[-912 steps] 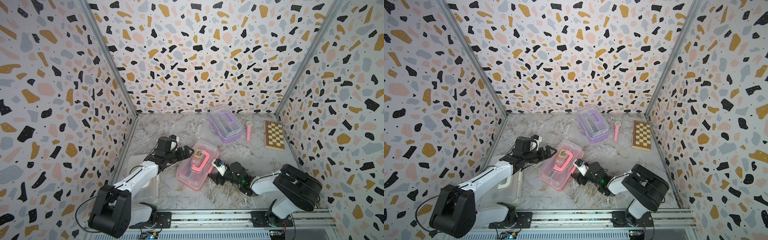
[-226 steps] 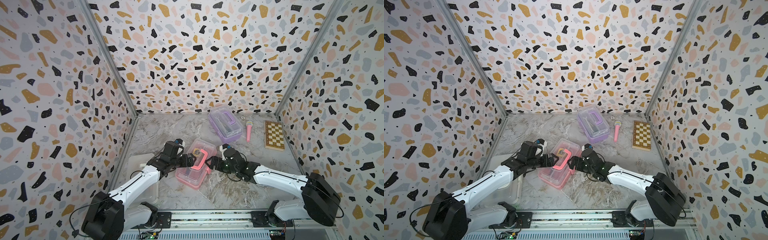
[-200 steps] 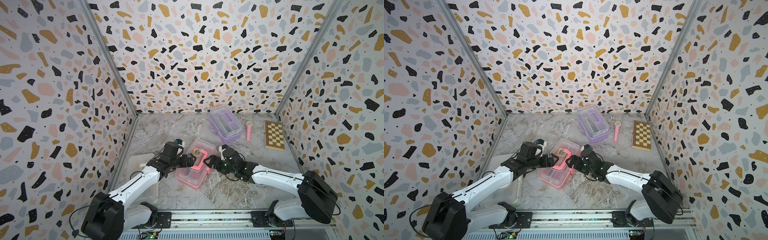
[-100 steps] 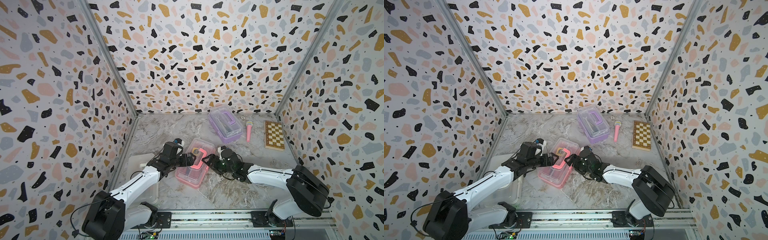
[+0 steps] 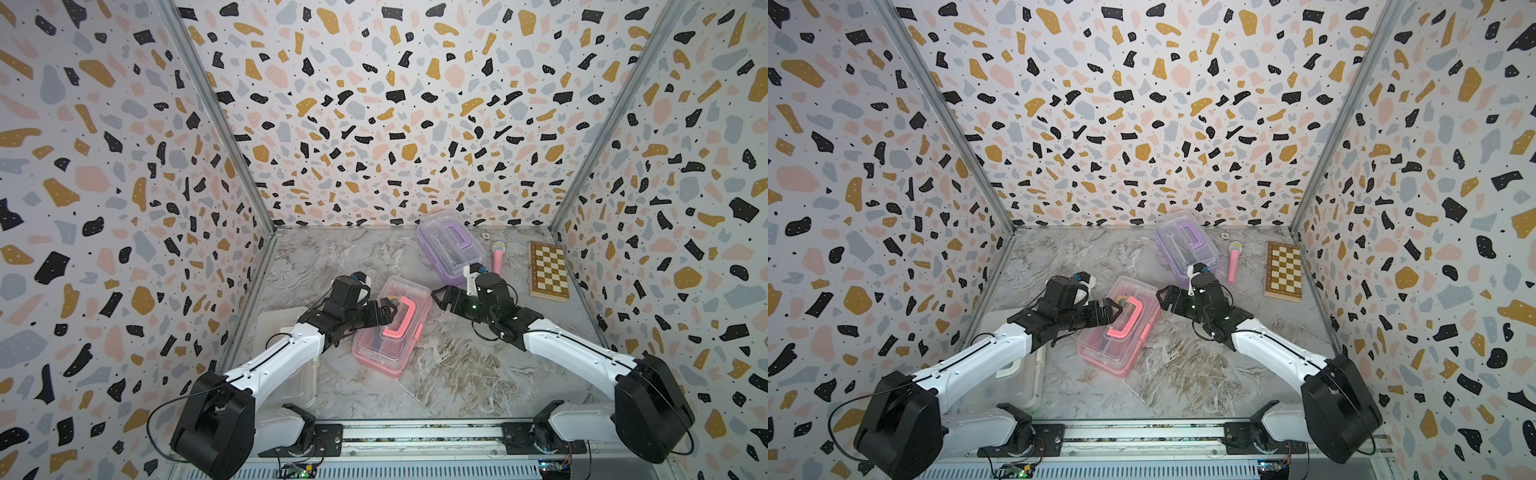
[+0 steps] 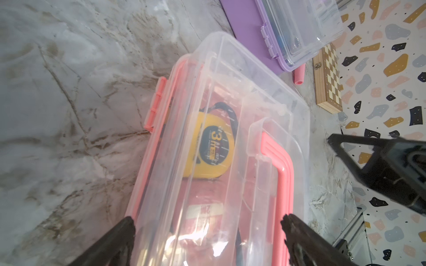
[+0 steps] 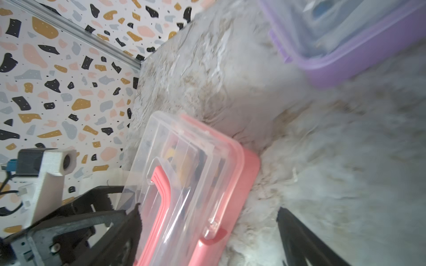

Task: Close toolboxes
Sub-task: Fasten the toolbox latch on the toolbox, then reset both arms

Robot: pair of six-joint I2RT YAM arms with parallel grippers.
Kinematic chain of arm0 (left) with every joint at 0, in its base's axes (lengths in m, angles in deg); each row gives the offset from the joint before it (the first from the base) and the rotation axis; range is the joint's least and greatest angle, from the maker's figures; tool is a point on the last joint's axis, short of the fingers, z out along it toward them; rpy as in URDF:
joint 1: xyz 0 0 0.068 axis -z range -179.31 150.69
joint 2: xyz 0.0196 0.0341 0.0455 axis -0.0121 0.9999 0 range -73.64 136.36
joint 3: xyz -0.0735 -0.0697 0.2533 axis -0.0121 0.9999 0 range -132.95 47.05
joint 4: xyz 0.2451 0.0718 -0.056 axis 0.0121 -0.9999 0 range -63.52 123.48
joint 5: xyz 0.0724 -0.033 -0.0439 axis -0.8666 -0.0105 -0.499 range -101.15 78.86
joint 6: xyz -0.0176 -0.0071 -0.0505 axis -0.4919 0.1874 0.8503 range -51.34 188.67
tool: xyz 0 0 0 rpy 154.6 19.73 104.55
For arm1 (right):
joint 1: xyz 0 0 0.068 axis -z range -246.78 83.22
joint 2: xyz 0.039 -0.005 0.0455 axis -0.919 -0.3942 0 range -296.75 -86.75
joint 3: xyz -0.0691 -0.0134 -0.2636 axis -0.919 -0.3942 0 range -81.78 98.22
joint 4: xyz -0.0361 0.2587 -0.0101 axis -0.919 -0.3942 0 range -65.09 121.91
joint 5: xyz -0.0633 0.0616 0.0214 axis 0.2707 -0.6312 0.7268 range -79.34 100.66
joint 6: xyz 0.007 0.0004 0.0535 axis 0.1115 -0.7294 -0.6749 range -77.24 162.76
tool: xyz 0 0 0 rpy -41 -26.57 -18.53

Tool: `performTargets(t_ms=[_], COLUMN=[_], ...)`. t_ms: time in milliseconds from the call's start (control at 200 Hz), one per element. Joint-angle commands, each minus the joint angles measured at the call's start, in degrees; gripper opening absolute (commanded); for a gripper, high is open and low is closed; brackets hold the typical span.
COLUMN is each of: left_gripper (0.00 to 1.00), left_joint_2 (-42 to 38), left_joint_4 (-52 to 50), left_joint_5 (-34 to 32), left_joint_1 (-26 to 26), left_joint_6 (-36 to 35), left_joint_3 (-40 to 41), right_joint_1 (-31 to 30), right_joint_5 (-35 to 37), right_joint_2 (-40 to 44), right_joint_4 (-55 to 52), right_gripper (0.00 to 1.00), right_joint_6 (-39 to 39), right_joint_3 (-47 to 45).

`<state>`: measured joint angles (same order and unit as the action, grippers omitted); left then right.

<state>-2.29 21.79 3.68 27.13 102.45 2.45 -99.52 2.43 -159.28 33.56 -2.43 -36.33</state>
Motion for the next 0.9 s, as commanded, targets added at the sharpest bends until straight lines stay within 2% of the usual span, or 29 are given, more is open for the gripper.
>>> performTargets(t_ms=[0,115,240,320,441,541,671,721,786,806,851,896], left_gripper=[0.99,0.99,0.99,0.99,0.99,0.99,0.99,0.99,0.99,0.99,0.99,0.99], left_joint_2=[-2.1,-3.3,-4.7,-6.0,-8.6,-7.5,-0.5,2.3,7.4,8.5,9.4,10.2], left_joint_4=[-5.5,-6.7,-2.8,3.6,13.9,22.6,40.1,36.5,41.9,40.7,35.1,36.7], left_joint_5=[-8.6,-17.8,-26.3,-33.3,-38.6,-43.8,-47.4,-46.4,-45.1,-45.6,-43.1,-42.2], left_joint_1=[0.0,-1.4,-6.2,-10.0,-15.4,-18.1,-19.0,-19.3,-19.5,-19.5,-19.5,-19.5], left_joint_6=[-5.2,-10.9,-16.5,-19.3,-22.1,-25.6,-32.6,-31.9,-35.2,-35.8,-35.7,-37.3], left_joint_3=[-5.6,-7.7,-5.5,-1.6,5.9,11.8,19.0,17.5,17.4,16.5,13.6,13.6], right_joint_1=[3.9,8.8,14.1,19.0,26.8,31.2,33.8,34.6,35.3,35.8,36.4,36.4], right_joint_5=[6.2,12.0,19.5,22.7,25.5,25.6,26.7,25.1,24.1,23.2,21.3,19.7], right_joint_2=[4.2,5.9,5.6,4.8,2.4,0.9,-2.1,-3.5,-5.0,-5.7,-6.8,-8.4], right_joint_4=[-12.2,-15.7,-13.9,-10.2,-0.9,6.8,14.2,19.8,30.7,34.3,35.0,39.8], right_gripper=[0.97,0.99,0.99,0.99,0.99,0.99,0.99,0.99,0.99,0.99,0.99,0.99], right_joint_6=[15.5,25.2,33.2,35.5,35.9,36.1,36.3,36.3,36.3,35.9,35.5,36.3], right_joint_3=[3.6,4.4,2.2,-0.5,-6.0,-10.8,-14.3,-16.2,-20.1,-21.3,-21.8,-23.4])
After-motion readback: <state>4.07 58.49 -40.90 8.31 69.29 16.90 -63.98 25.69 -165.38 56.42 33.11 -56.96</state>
